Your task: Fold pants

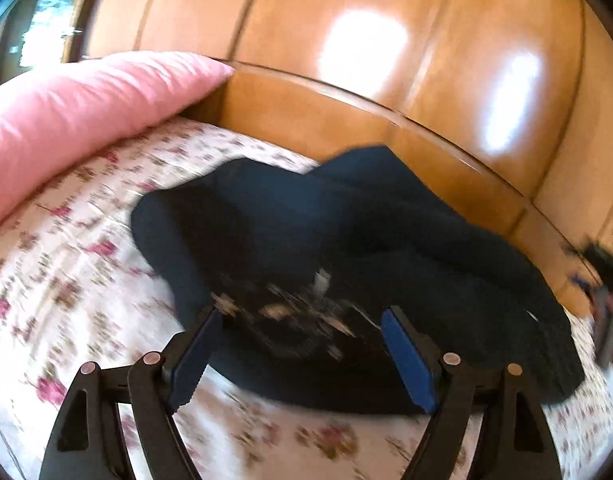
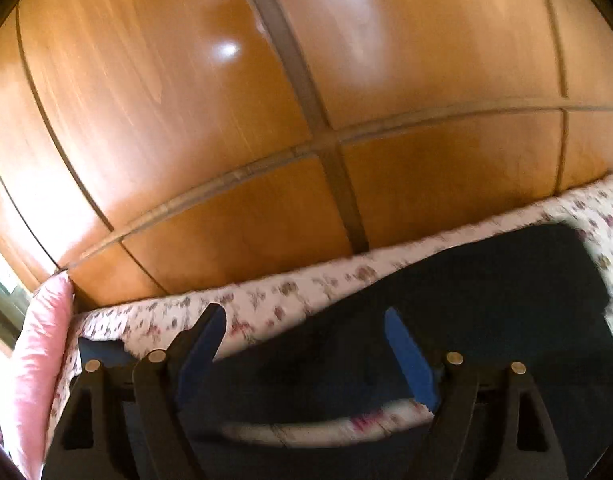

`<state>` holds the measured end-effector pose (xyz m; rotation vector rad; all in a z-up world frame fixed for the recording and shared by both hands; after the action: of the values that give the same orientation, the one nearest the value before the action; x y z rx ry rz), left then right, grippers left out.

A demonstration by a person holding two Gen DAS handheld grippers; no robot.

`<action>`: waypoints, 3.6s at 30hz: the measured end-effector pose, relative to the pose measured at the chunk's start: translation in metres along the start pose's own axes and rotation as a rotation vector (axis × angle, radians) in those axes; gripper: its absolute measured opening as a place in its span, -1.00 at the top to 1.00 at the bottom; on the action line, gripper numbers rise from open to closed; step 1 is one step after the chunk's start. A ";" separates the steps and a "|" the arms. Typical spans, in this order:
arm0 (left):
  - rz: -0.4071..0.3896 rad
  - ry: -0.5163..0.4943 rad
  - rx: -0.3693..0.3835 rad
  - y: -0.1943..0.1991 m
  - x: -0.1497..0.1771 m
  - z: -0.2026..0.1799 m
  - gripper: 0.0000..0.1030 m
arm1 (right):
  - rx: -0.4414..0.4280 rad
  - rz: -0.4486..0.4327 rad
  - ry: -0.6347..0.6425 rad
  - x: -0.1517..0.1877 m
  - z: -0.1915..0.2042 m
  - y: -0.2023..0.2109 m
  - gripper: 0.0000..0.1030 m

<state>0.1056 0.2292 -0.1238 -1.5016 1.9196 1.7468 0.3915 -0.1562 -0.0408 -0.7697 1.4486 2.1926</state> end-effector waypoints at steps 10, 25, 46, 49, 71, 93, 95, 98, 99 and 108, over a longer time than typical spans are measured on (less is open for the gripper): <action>0.006 0.254 -0.069 -0.003 -0.011 0.079 -0.62 | 0.137 0.085 -0.190 0.120 -0.149 0.077 -0.61; 0.104 0.350 0.118 -0.038 -0.022 0.081 -0.53 | 0.052 0.038 -0.472 0.149 -0.224 0.094 -0.61; 0.142 0.237 0.373 -0.016 -0.038 0.015 0.78 | -0.007 -0.096 -0.644 0.123 -0.276 0.108 0.84; 0.136 0.240 0.446 0.009 -0.047 0.011 0.78 | 0.002 -0.144 -0.591 0.118 -0.271 0.145 0.84; 0.135 0.379 0.330 0.047 0.025 0.101 -0.27 | 0.010 -0.162 -0.690 0.233 -0.299 0.193 0.48; 0.229 0.199 0.042 0.064 -0.010 0.123 0.55 | 0.057 -0.090 -0.599 0.227 -0.262 0.162 0.82; 0.295 0.265 0.005 0.051 0.015 0.144 0.47 | 0.033 -0.098 -0.616 0.228 -0.264 0.163 0.82; 0.245 0.325 -0.003 0.055 0.015 0.155 0.29 | 0.045 -0.085 -0.602 0.227 -0.266 0.165 0.76; 0.208 0.311 -0.054 0.062 0.008 0.158 0.29 | 0.065 -0.085 -0.593 0.226 -0.266 0.167 0.72; -0.040 0.222 -0.043 0.102 -0.050 0.114 0.21 | 0.345 -0.258 -0.534 0.196 -0.289 0.227 0.10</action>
<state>0.0010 0.3316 -0.0571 -1.8046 1.9462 1.6774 0.1697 -0.5039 -0.0965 -0.2094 1.3074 1.7099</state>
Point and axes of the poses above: each gripper's, at about its wrist camera, not at the fingertips, and y roughly against the way its jaws point, z to its left, x to its underside, the point moved 9 cm from there along -y, roughly the way its jaws point, and after that the axes turned 7 degrees about z, right-handed, at the moved point
